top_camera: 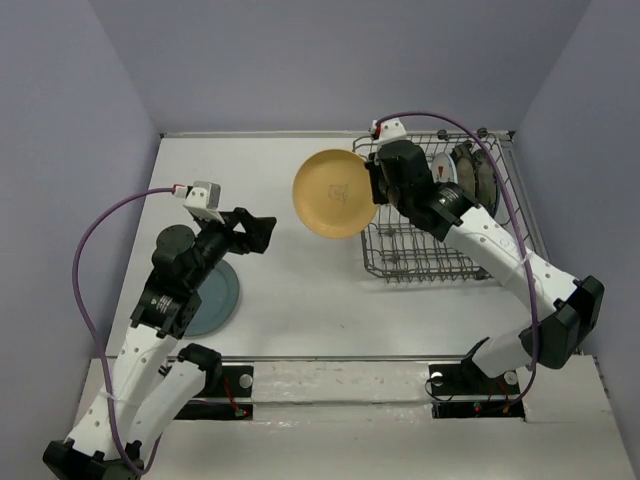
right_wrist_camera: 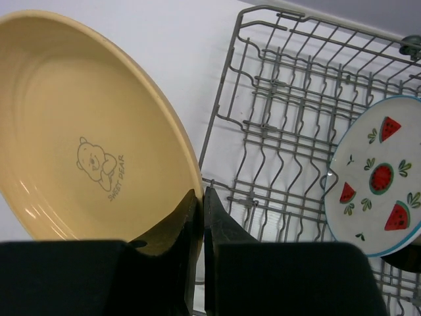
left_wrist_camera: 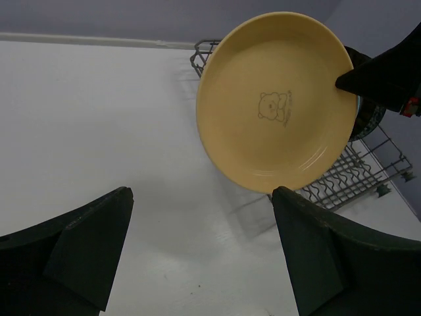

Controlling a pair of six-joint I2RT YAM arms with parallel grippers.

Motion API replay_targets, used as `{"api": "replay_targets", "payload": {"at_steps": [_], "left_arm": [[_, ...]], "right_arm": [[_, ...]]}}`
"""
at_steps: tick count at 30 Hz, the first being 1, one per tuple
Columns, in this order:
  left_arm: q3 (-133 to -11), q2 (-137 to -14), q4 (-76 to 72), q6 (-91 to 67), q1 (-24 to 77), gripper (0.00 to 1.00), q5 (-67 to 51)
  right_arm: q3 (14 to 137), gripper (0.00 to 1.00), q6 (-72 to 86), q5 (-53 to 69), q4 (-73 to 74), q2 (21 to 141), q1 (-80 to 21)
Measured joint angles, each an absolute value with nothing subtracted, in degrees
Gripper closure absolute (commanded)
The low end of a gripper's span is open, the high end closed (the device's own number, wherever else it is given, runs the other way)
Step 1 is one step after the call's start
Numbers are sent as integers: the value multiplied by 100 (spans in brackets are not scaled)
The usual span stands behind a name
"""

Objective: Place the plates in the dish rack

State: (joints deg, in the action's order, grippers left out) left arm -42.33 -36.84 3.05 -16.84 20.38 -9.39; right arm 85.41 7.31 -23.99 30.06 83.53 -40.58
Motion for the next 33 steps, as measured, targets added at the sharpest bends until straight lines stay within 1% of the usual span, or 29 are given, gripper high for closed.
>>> {"api": "replay_targets", "payload": {"at_steps": [7, 10, 12, 13, 15, 16, 17, 20, 21, 23, 24, 26, 27, 28, 30, 33], "left_arm": [[-4121, -4278, -106, -2217, 2051, 2, -1564], [-3933, -4569, -268, -2506, 2049, 6, -1872], [-3850, -4703, -368, -2672, 2049, 10, -1988], [-3785, -4788, -510, -2803, 2049, 13, -2071], [-3686, -4895, -781, -3000, 2049, 16, -2178], [-3645, -4936, -878, -3068, 2051, 21, -2239], [-3588, -5017, -1026, -3166, 2053, 21, -2309], [-3509, -5354, -1490, -3481, 2106, 67, -2578], [-3498, -5476, -1643, -3518, 2147, 94, -2659], [-3479, -5636, -1885, -3706, 2211, 94, -2777], [-3424, -5671, -2040, -3728, 2233, 94, -2877], [-3347, -5684, -2161, -3785, 2250, 94, -2910], [-3286, -5695, -2246, -3857, 2250, 94, -2987], [-3245, -5699, -2333, -3894, 2250, 94, -3020], [-3153, -5699, -2657, -4021, 2250, 94, -3192], [-3122, -5695, -3039, -4128, 2252, 94, -3354]], "right_arm": [[8460, 93, 775, -2005, 3179, 8187, -4045], [8307, 93, 821, -1737, 3225, 7983, -4045], [8167, 93, 858, -1538, 3221, 7802, -4038], [8119, 93, 869, -1433, 3236, 7728, -4038], [8005, 93, 891, -1205, 3234, 7566, -4038], [7959, 93, 899, -1087, 3238, 7485, -4038], [7931, 93, 904, -1009, 3227, 7441, -4038], [7734, 93, 937, -622, 3170, 7255, -4038], [7662, 93, 945, -523, 3166, 7205, -4016], [7542, 93, 928, -467, 3151, 7166, -3990], [7476, 82, 930, -462, 3153, 7148, -3957], [7290, 54, 952, -139, 3050, 7050, -3771], [7203, 28, 980, 54, 2991, 6984, -3653], [7142, 21, 1026, 204, 2956, 6925, -3562], [6882, 14, 1079, 832, 2762, 6718, -3173], [6549, 12, 1260, 1732, 2536, 6453, -2552]]}}
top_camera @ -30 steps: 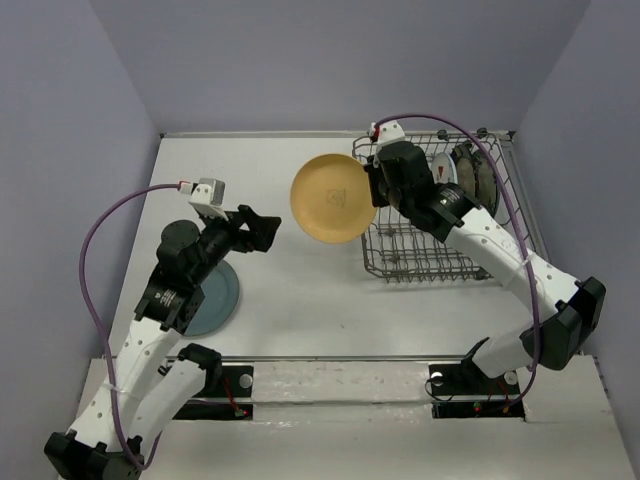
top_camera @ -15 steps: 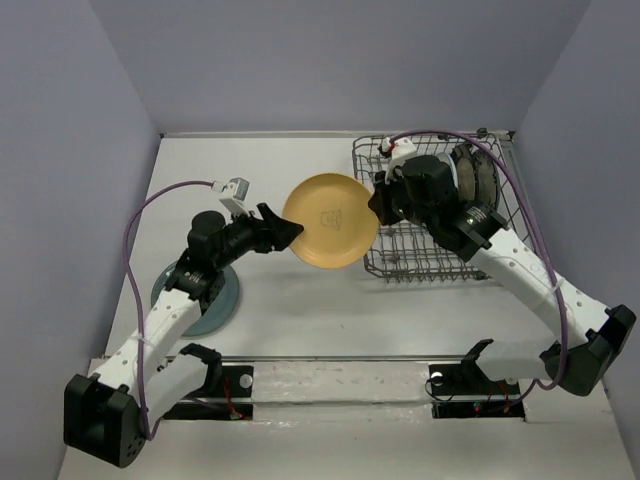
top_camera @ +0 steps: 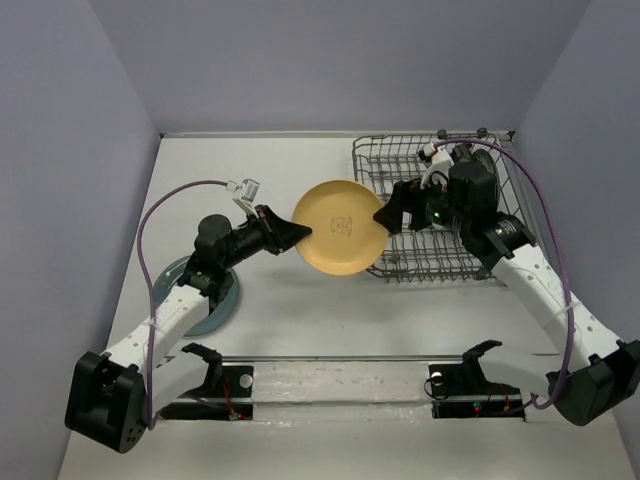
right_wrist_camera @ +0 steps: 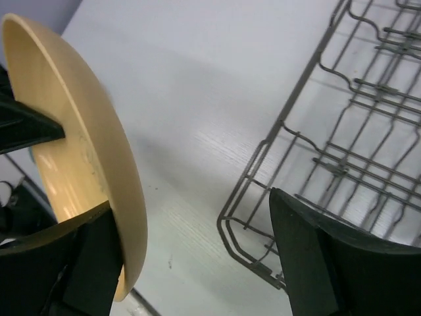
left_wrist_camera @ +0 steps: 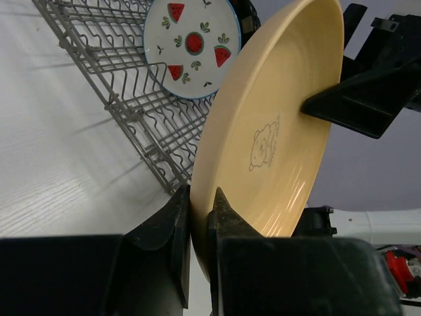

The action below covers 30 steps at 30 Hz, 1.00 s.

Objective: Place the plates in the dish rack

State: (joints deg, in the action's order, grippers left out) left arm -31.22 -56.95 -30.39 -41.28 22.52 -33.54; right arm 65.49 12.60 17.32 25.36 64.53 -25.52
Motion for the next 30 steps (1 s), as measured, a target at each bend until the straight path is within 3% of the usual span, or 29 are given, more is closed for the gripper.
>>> {"api": "replay_targets", "payload": {"at_steps": [6, 8, 9, 10, 11, 13, 14, 17, 19, 22, 30], "left_arm": [[-3050, -5675, -3625, -4276, 2255, 94, -3708], [-3050, -5673, -3758, -4305, 2272, 94, -3804], [-3050, -5673, -3811, -4318, 2276, 94, -3833], [-3050, -5673, -3841, -4329, 2281, 94, -3848], [-3050, -5673, -3861, -4331, 2281, 89, -3857], [-3050, -5675, -3863, -4357, 2283, 68, -3863], [-3048, -5660, -3962, -4368, 2281, 44, -3874], [-3089, -5572, -3704, -4320, 2333, 13, -3813], [-3225, -5485, -3251, -4143, 2327, 1, -3691], [-3870, -5282, -2130, -3669, 2327, 1, -3210], [-4766, -4121, -589, -2268, 2316, 1, -1874]], "right_arm": [[6392, 22, 1452, 2936, 2244, 6434, -2499], [6359, 40, 1538, 3339, 2141, 6455, -2499], [6340, 54, 1601, 3577, 2053, 6469, -2499], [6316, 84, 1721, 3839, 1955, 6486, -2499], [6298, 93, 1787, 4029, 1863, 6501, -2499], [6278, 93, 1927, 4021, 1739, 6521, -2523], [6267, 93, 1946, 4032, 1723, 6521, -2523], [6187, 93, 2106, 4005, 1680, 6523, -2482], [6189, 93, 2145, 3815, 1643, 6517, -2506], [6274, 93, 2117, 3256, 1796, 6517, -2482], [7277, 93, 1579, -60, 2484, 6840, -2482]]}}
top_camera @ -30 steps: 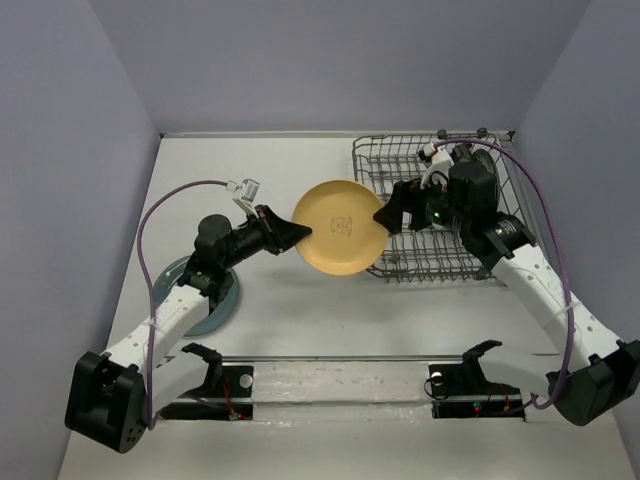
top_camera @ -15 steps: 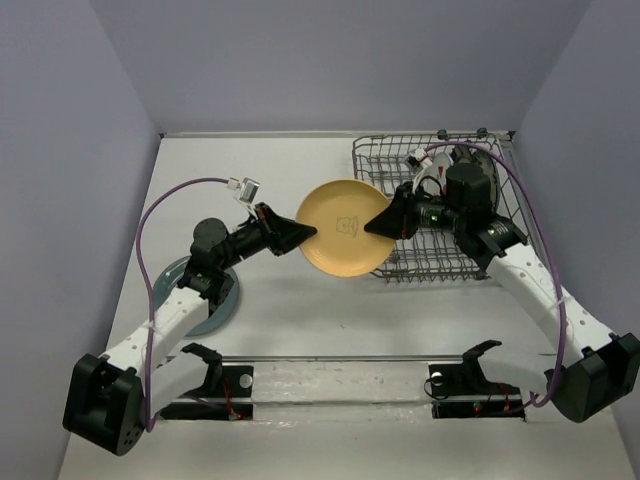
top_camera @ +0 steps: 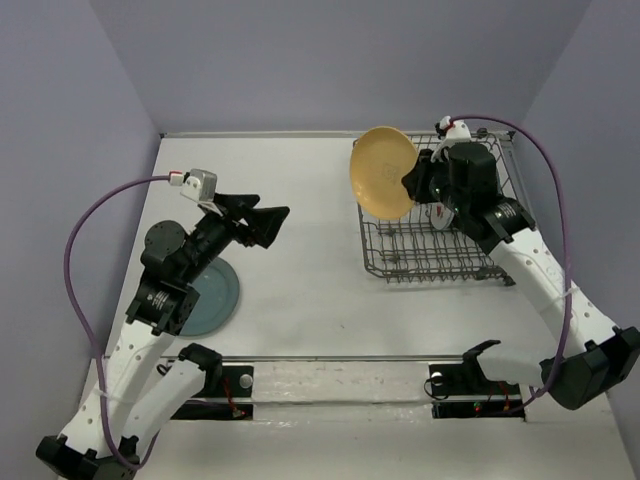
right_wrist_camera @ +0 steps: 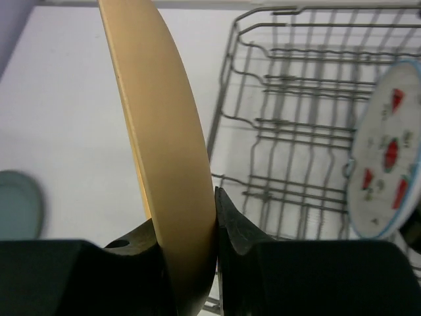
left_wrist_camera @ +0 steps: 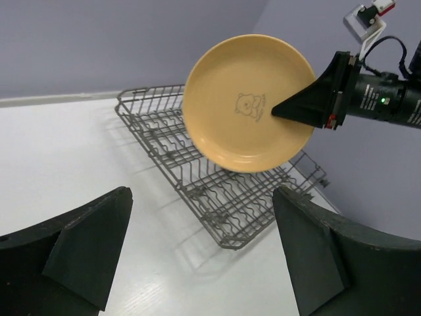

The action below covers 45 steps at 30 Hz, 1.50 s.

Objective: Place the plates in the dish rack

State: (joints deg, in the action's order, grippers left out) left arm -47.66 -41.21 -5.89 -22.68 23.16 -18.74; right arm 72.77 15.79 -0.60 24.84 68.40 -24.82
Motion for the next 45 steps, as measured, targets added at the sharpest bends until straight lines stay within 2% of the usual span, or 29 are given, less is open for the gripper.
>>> {"api": "replay_targets", "payload": {"at_steps": [8, 15, 24, 45], "left_arm": [[-4307, -4049, 150, -1627, 2316, 1, -1350], [-4276, -3997, 403, -1455, 2405, 1, -1116], [-4276, -3959, 423, -1382, 2434, 1, -956], [-4276, -3962, 425, -1374, 2434, 1, -891]], "right_arm": [[7937, 93, 773, -2582, 2849, 7898, -2480], [8023, 93, 316, -3756, 3063, 8875, -2477], [8097, 93, 276, -3946, 3105, 9535, -2239], [7885, 92, 659, -3393, 2646, 9874, -2073]]}}
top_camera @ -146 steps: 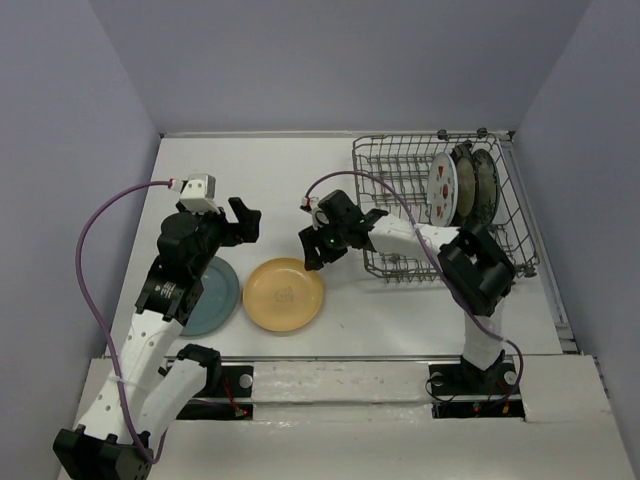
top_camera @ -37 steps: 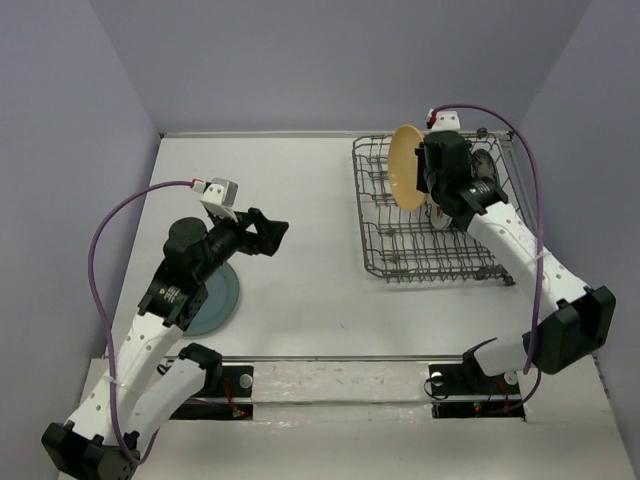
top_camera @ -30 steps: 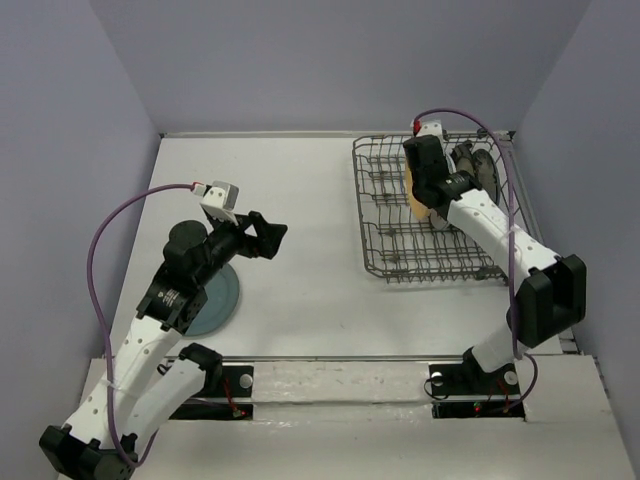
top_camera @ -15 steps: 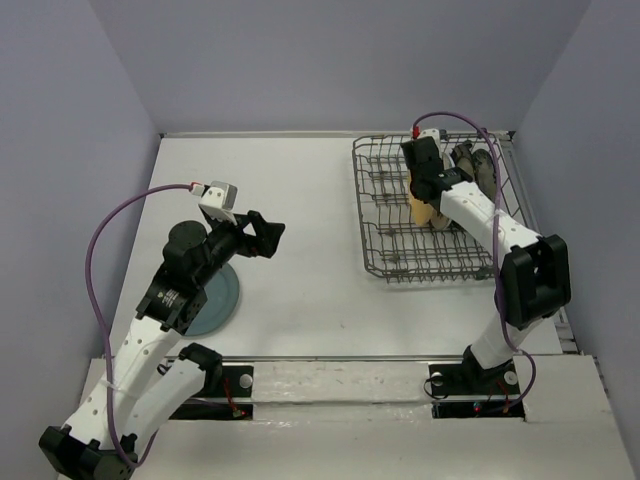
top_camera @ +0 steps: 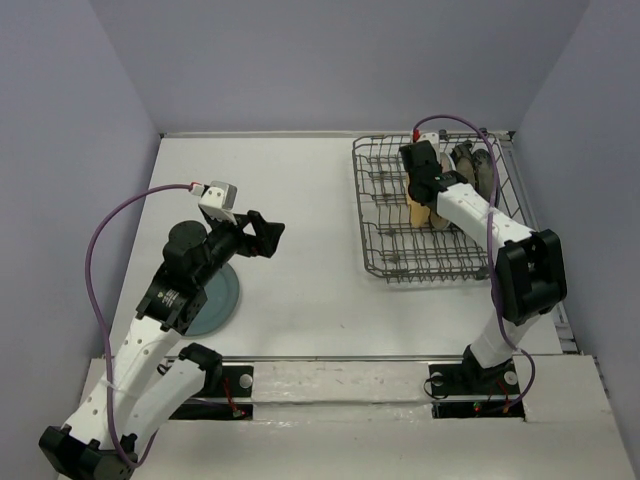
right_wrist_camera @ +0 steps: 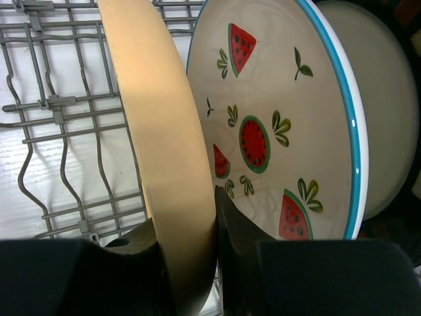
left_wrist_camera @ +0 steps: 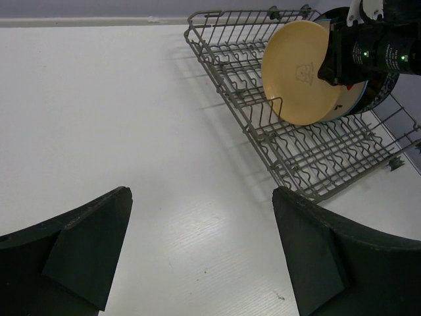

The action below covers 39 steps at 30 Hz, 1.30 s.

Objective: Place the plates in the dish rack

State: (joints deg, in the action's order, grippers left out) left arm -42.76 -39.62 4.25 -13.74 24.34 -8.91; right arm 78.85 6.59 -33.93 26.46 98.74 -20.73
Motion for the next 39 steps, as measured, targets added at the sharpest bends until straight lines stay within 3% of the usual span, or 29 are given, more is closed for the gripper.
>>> {"api": "replay_targets", "payload": {"at_steps": [2, 3, 7, 16, 24, 31, 33, 34, 36, 37, 39], "left_arm": [[-4276, -3964, 425, -1374, 2434, 1, -891], [-4276, -3964, 425, -1374, 2434, 1, -891], [-4276, -3966, 425, -1374, 2434, 1, -891], [-4276, -4012, 429, -1376, 2429, 1, -891], [-4276, -4021, 429, -1376, 2423, 1, -867], [-4276, -4051, 436, -1376, 2388, 1, -773], [-4276, -4062, 436, -1376, 2375, 1, -738], [-4276, -4069, 436, -1376, 2357, 1, -716], [-4276, -4077, 436, -1376, 2344, 1, -670], [-4276, -4077, 436, -1376, 2338, 1, -633], [-4276, -4071, 436, -1382, 2318, 1, -491]], "right_arm": [[7865, 78, 681, -3356, 2615, 9872, -2073], [7859, 63, 692, -3356, 2604, 9872, -2073], [7758, 36, 810, -3247, 2536, 9876, -2060], [7601, 25, 934, -3017, 2698, 9795, -2058], [7599, 16, 958, -2412, 2703, 9019, -2058], [7601, 20, 1153, -1221, 2687, 8034, -2060], [7601, 33, 1205, -952, 2648, 7878, -2112], [7599, 56, 1243, -829, 2630, 7835, -2143], [7557, 75, 1417, -451, 2484, 7758, -2311], [7518, 82, 1457, -235, 2390, 7756, -2405], [7387, 85, 1645, 226, 2097, 7782, -2661]]}}
